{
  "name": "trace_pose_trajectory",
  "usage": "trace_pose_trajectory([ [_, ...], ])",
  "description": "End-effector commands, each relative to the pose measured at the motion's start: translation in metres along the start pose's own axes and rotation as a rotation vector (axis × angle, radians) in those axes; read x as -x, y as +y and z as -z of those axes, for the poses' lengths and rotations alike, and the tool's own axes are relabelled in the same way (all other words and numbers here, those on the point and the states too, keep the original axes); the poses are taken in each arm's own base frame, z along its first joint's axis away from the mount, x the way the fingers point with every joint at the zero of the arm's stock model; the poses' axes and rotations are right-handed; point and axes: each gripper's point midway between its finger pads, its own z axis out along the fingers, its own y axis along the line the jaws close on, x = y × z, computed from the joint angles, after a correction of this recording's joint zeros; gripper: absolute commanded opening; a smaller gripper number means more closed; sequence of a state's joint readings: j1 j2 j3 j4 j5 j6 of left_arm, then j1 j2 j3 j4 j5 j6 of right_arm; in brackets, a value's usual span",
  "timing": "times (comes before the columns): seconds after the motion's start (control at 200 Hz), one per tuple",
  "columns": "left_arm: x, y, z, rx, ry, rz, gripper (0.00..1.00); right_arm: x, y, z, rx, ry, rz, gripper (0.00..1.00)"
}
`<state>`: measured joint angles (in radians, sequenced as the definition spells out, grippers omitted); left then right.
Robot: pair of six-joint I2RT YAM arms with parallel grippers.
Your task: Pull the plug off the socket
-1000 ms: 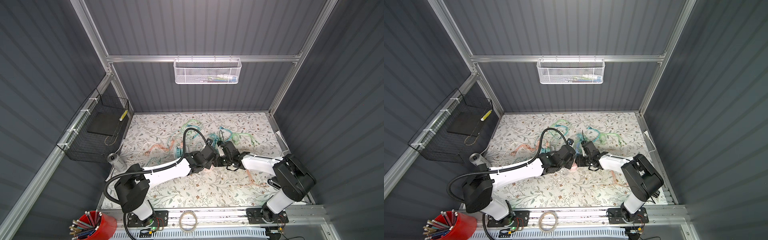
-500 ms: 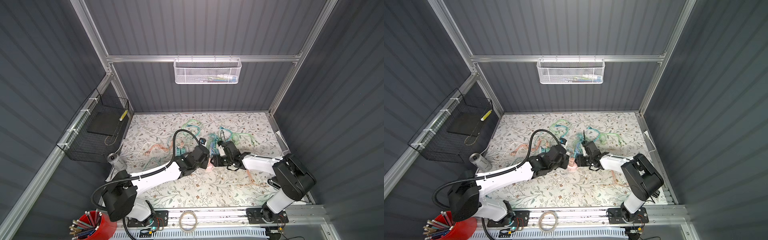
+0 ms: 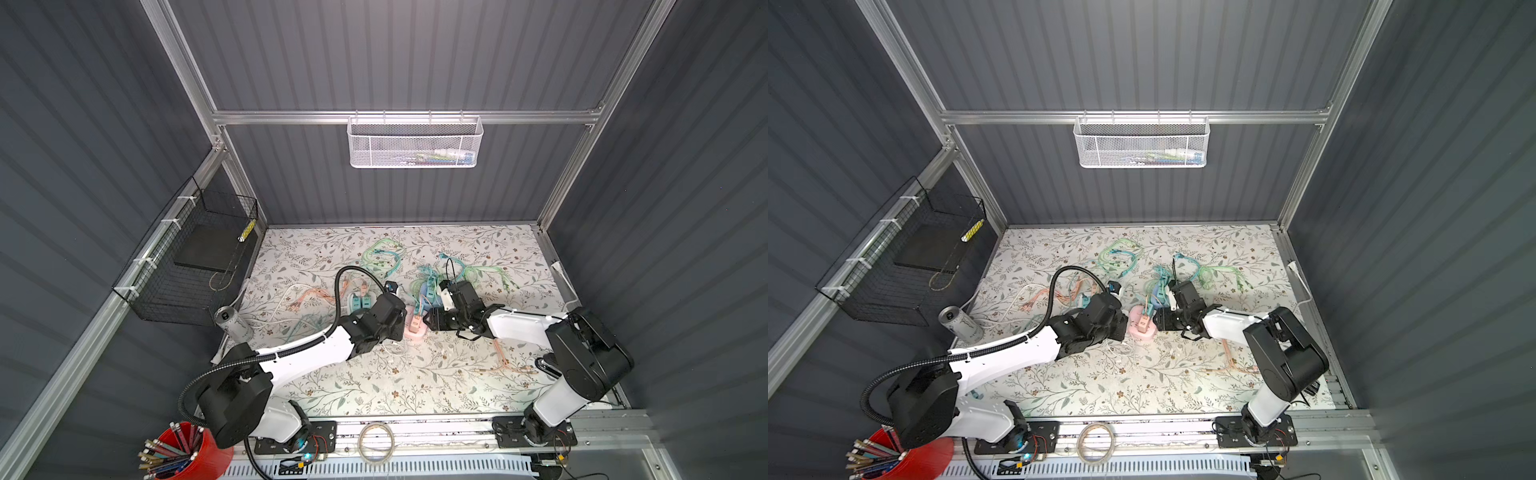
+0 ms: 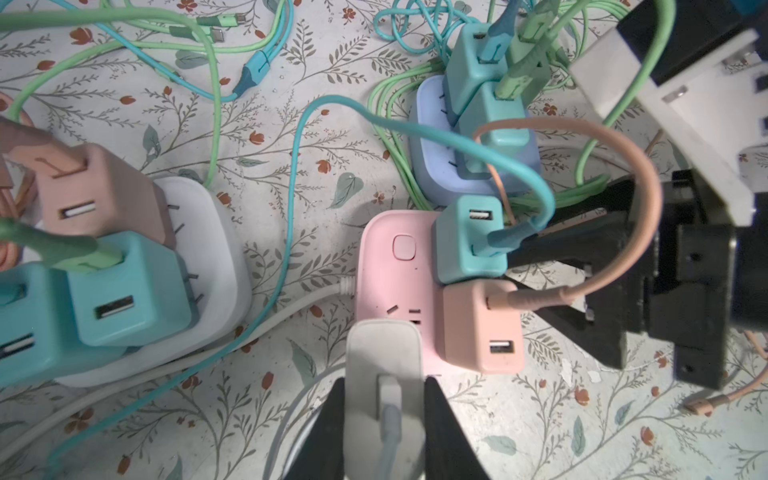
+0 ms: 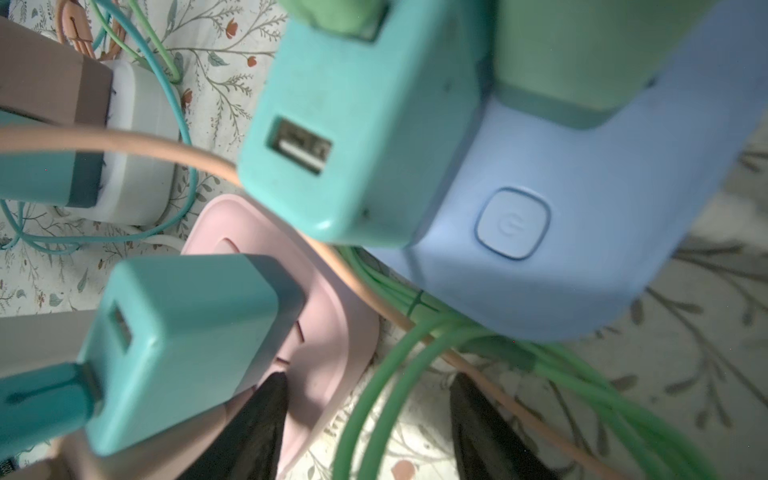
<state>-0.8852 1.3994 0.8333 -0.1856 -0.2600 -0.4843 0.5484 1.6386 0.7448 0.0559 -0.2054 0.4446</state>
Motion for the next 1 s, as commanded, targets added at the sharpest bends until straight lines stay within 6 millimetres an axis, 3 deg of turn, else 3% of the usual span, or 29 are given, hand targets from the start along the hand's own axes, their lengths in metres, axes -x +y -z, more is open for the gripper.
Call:
trace_pose_trajectory([
  [0.0, -0.005, 0.003, 0.007, -0.029, -0.003, 0.051, 0.18, -0.062, -0.059, 0.000, -0.228, 0.188, -0.025, 0.64],
  [0.285, -0.031, 0.013, 0.019, -0.072, 0.002, 0.170, 0.20, -0.062, -0.055, -0.004, -0.198, 0.191, -0.039, 0.65],
  [0.48, -0.036, 0.008, 0.025, -0.152, -0.028, 0.246, 0.22, -0.061, -0.053, -0.006, -0.188, 0.190, -0.041, 0.65],
  [0.685, -0.041, -0.005, 0.018, -0.229, -0.012, 0.263, 0.24, -0.060, -0.051, -0.007, -0.180, 0.192, -0.042, 0.65],
  [0.996, -0.066, 0.006, 0.008, -0.195, 0.042, 0.301, 0.29, -0.059, -0.051, -0.006, -0.179, 0.190, -0.046, 0.65],
])
